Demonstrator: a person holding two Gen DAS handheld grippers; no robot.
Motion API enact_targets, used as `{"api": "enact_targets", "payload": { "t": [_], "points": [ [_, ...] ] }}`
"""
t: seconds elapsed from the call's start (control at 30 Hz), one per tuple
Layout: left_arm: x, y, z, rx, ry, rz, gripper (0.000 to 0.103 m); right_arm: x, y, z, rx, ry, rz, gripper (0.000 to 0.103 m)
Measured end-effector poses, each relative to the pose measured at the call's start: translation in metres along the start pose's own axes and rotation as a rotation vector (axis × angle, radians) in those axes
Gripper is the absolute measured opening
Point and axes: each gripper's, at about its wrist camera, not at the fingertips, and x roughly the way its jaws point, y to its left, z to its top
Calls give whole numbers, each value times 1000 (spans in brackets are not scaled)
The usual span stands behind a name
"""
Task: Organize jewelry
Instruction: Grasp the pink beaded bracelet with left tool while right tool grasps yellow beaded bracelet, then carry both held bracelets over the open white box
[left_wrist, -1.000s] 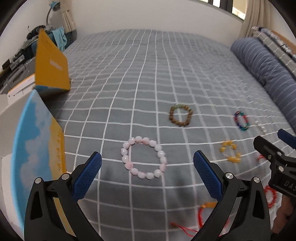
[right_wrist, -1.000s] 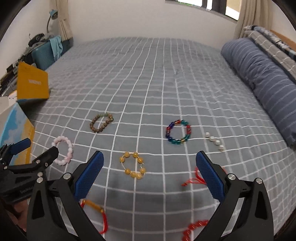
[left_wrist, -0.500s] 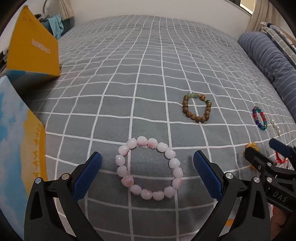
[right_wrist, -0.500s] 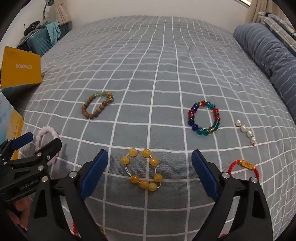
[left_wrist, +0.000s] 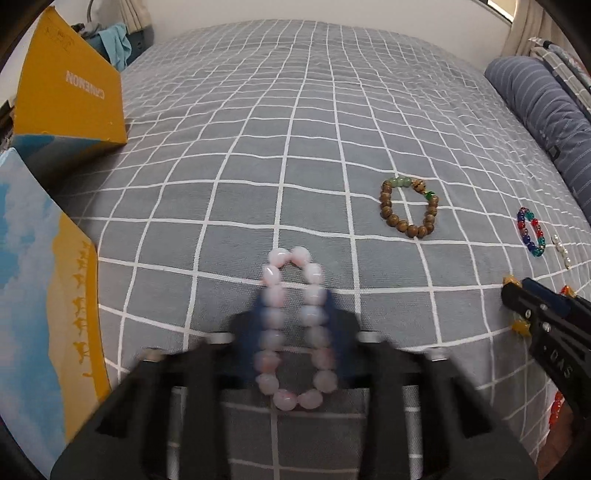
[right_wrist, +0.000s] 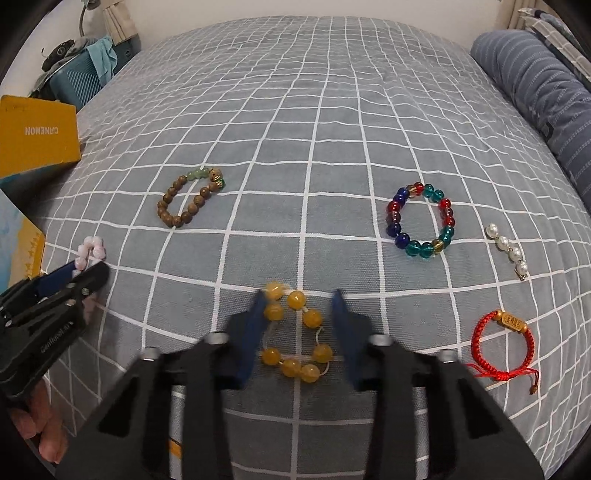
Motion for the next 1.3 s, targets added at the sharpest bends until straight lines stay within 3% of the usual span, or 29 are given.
{"api": "enact_targets", "payload": {
  "t": [0.1, 1.3],
  "points": [
    [-6, -1, 0, -11, -5, -37, 20, -1, -2, 0, 8, -4, 7, 16],
    [-78, -9, -10, 24, -139, -68, 20, -55, 0, -5, 3, -128, -15, 15]
  ]
}}
